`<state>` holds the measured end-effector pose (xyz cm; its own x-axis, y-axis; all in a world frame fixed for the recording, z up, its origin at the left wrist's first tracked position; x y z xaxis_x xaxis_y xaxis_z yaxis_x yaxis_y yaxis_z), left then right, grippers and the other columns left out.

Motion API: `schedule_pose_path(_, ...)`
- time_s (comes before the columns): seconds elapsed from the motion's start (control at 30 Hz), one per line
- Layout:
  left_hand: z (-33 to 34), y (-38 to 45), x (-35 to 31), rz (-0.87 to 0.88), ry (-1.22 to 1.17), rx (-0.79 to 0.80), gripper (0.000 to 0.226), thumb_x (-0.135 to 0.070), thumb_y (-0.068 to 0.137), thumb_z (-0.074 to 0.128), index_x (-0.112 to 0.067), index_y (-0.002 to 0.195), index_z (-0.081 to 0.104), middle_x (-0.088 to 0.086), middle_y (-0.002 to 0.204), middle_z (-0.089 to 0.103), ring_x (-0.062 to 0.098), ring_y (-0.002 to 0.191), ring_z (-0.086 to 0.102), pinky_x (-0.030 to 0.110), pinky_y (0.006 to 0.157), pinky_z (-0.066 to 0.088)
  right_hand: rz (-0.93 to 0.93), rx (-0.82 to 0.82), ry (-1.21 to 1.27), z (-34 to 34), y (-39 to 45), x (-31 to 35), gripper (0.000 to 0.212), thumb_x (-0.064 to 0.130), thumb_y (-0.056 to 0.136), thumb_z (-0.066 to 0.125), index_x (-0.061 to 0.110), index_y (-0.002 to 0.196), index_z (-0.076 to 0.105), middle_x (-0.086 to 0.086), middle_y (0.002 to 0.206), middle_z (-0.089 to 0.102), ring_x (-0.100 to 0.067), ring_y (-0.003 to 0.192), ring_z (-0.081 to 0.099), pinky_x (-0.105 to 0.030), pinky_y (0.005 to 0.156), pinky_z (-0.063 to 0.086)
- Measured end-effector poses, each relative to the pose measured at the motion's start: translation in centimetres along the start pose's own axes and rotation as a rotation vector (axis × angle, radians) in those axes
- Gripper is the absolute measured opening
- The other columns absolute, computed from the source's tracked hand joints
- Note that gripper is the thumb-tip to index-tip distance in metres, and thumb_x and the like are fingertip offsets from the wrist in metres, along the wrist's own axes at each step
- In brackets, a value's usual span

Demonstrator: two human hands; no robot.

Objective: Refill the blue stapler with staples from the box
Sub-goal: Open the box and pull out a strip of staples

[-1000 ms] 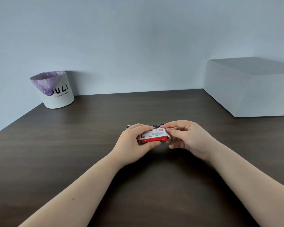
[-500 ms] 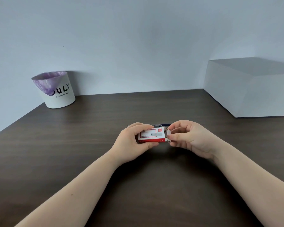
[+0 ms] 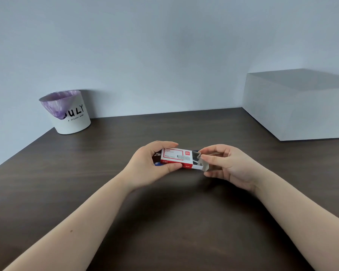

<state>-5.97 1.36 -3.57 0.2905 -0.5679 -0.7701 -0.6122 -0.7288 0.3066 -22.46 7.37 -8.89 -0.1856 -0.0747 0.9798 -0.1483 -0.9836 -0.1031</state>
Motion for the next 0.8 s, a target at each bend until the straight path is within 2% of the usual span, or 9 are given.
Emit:
schedule_pose_path(0.2,-1.0,0.5,-1.3,-0.01,-0.032,-0.007,0.043,-0.022,0.07,0.078,-0.026,0.111,0.062,-0.005,0.103,0.071,0.006,0.093,0.068,0.029,0.091,0.054,-0.02,-0.041,-0.021,-0.2,-0.1,0.5,0.012,0.009,0.083,0.066,0.009,0.096,0.068,-0.015,0.098,0.072,-0.02,0.08,0.069,-0.028,0.059,0.059)
schedule_pose_path(0.33,-1.0,0.5,-1.1,-0.025,-0.014,-0.011,0.04,-0.023,0.069,0.079,-0.027,0.106,0.064,-0.006,0.103,0.071,0.008,0.093,0.068,0.031,0.09,0.055,-0.157,-0.153,-0.343,-0.8,-0.3,2.0,0.015,0.015,0.084,0.068,0.016,0.099,0.068,-0.009,0.097,0.071,-0.019,0.087,0.068,-0.03,0.063,0.06)
schedule_pose_path(0.4,-0.9,0.4,-0.7,-0.034,-0.013,-0.013,0.039,-0.023,0.07,0.078,-0.026,0.106,0.064,-0.006,0.103,0.071,0.007,0.094,0.068,0.031,0.09,0.055,-0.261,-0.179,-0.516,-0.5,-0.6,3.1,0.017,0.017,0.083,0.069,0.02,0.099,0.067,0.001,0.094,0.07,-0.015,0.087,0.067,-0.023,0.063,0.057)
schedule_pose_path(0.5,-0.6,0.2,-0.3,-0.042,-0.004,-0.003,0.039,-0.022,0.07,0.078,-0.025,0.106,0.064,-0.007,0.103,0.071,0.006,0.094,0.068,0.029,0.09,0.055,-0.387,-0.136,-0.847,0.8,-1.0,4.2,0.018,0.023,0.081,0.07,0.027,0.098,0.068,0.017,0.094,0.065,-0.004,0.089,0.061,-0.009,0.067,0.042)
schedule_pose_path(0.6,-0.2,0.1,0.2,-0.042,0.003,0.012,0.039,-0.022,0.068,0.08,-0.026,0.104,0.065,-0.006,0.103,0.072,0.008,0.096,0.068,0.032,0.09,0.056,-0.456,-0.059,-1.008,1.8,-1.0,4.3,0.016,0.025,0.079,0.072,0.026,0.095,0.072,0.016,0.088,0.061,-0.001,0.087,0.053,-0.007,0.071,0.032)
schedule_pose_path(0.67,0.1,0.1,0.4,-0.03,0.009,0.022,0.039,-0.022,0.067,0.08,-0.028,0.103,0.065,-0.005,0.104,0.071,0.01,0.098,0.067,0.035,0.09,0.056,-0.448,-0.037,-1.087,2.1,-0.8,4.0,0.017,0.028,0.079,0.072,0.024,0.095,0.073,0.015,0.086,0.058,-0.003,0.09,0.048,-0.013,0.078,0.032)
schedule_pose_path(0.73,0.4,0.1,0.6,-0.023,0.013,0.03,0.039,-0.024,0.067,0.08,-0.031,0.101,0.064,-0.006,0.105,0.071,0.011,0.1,0.067,0.037,0.09,0.056,-0.429,-0.035,-1.147,2.2,-0.6,3.7,0.017,0.031,0.078,0.072,0.026,0.094,0.072,0.009,0.089,0.058,-0.01,0.094,0.046,-0.014,0.077,0.032)
schedule_pose_path(0.8,0.8,0.0,0.6,-0.016,0.013,0.036,0.038,-0.024,0.067,0.08,-0.036,0.099,0.063,-0.007,0.105,0.07,0.01,0.1,0.067,0.036,0.091,0.055,-0.419,-0.033,-1.169,2.5,-0.4,3.6,0.013,0.03,0.077,0.072,0.026,0.089,0.073,0.007,0.087,0.056,-0.013,0.091,0.044,-0.007,0.072,0.029)
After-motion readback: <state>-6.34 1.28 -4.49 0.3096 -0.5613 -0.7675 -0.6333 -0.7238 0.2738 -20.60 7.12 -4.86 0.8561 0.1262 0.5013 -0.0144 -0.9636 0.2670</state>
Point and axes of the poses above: each hand's wrist, its own y-axis towards the middle knuckle, its own z-axis out of the palm, x = y × z, the point moved 10 cm from there along y, towards the middle knuckle
